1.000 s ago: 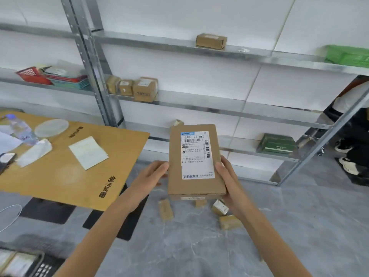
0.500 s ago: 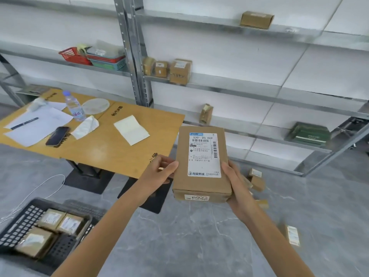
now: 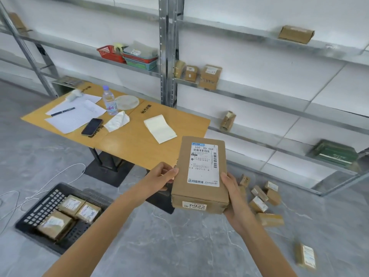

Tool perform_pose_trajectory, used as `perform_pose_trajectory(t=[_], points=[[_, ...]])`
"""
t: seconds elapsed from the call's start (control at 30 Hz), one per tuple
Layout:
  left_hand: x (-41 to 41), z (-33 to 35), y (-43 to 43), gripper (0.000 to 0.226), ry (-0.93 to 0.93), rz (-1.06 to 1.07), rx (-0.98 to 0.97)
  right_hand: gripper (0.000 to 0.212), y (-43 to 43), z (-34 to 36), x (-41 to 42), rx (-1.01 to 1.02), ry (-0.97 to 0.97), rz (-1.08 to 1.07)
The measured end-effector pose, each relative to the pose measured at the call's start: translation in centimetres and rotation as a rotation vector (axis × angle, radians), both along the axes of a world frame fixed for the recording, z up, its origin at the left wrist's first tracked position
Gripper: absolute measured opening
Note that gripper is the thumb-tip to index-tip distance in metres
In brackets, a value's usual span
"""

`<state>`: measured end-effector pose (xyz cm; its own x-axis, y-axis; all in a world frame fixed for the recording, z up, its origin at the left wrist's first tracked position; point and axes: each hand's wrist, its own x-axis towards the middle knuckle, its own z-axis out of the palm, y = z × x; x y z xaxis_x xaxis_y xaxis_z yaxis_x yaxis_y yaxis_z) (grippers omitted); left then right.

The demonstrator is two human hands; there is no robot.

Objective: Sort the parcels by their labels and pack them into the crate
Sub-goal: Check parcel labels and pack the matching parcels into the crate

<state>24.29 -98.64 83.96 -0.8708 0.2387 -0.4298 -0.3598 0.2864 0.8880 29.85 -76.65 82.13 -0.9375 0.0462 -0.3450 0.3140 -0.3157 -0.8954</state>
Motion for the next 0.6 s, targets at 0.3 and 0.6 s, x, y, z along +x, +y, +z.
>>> perform_pose_trajectory(t=[0.3, 0.6], points=[[-2.3, 0.5, -21.2, 0.033, 0.005, -0.045, -0.065, 0.066, -20.0, 0.2, -2.9, -0.024, -0.034, 0.086], [-5.1, 1.3, -38.2, 0.055, -0.056, 0.085, 0.115, 0.059, -36.8, 0.8, -5.7, -0.021, -0.035, 0.256]])
